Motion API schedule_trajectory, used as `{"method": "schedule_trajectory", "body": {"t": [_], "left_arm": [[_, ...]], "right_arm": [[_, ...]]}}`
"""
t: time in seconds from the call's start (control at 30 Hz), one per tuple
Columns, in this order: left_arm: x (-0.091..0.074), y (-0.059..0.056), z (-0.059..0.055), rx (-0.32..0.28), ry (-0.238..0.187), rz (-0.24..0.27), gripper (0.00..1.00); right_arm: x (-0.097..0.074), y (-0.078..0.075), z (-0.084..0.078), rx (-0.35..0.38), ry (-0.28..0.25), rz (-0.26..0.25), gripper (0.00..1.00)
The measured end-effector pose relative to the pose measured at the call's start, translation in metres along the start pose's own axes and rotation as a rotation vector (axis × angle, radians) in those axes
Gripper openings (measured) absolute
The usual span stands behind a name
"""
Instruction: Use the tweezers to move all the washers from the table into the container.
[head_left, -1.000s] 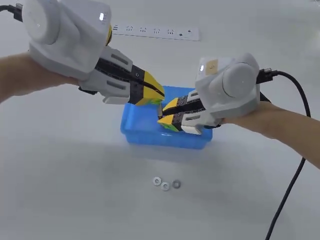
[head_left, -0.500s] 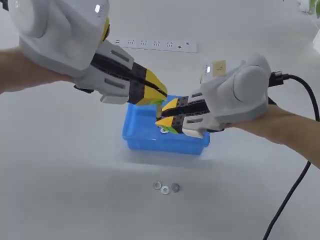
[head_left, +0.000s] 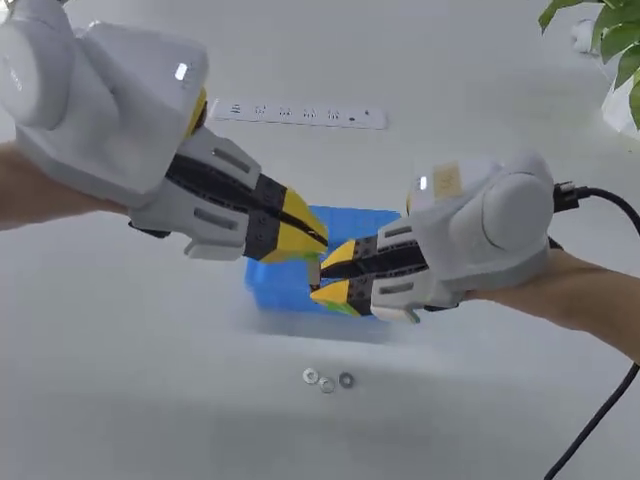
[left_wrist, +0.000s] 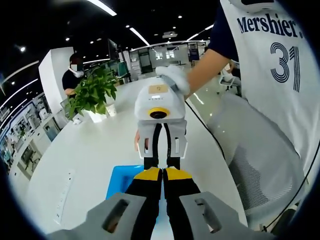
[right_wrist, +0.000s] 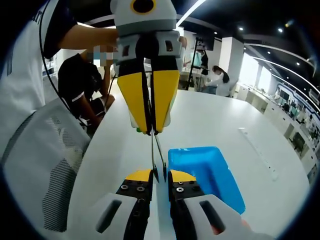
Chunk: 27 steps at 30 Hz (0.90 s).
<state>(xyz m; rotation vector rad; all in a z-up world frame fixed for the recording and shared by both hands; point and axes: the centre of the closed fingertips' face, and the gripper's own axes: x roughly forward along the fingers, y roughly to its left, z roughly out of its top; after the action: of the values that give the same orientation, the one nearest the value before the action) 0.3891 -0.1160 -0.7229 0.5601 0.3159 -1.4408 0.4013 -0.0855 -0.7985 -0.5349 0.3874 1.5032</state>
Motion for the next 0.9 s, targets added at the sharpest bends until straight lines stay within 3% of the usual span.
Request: {"method": "schedule_trajectory", "body": {"t": [0.23, 0.57, 0.9], "left_arm": [[0.003, -0.018, 0.001, -0.027, -0.023, -0.001, 0.05], [0.006, -0.046, -0.013, -0.065, -0.016, -0.018, 0.05], [0.01, -0.056, -0.03, -0.089, -0.009, 0.013, 0.05]], "right_arm": [[0.005, 0.022, -0.005, 0.028, -0.001, 0.023, 0.13], [0.008, 0.048, -0.02, 0.064, 0.017, 0.057, 0.13], [0.018, 0.056, -0.032, 0.096, 0.032, 0.065, 0.13]]}}
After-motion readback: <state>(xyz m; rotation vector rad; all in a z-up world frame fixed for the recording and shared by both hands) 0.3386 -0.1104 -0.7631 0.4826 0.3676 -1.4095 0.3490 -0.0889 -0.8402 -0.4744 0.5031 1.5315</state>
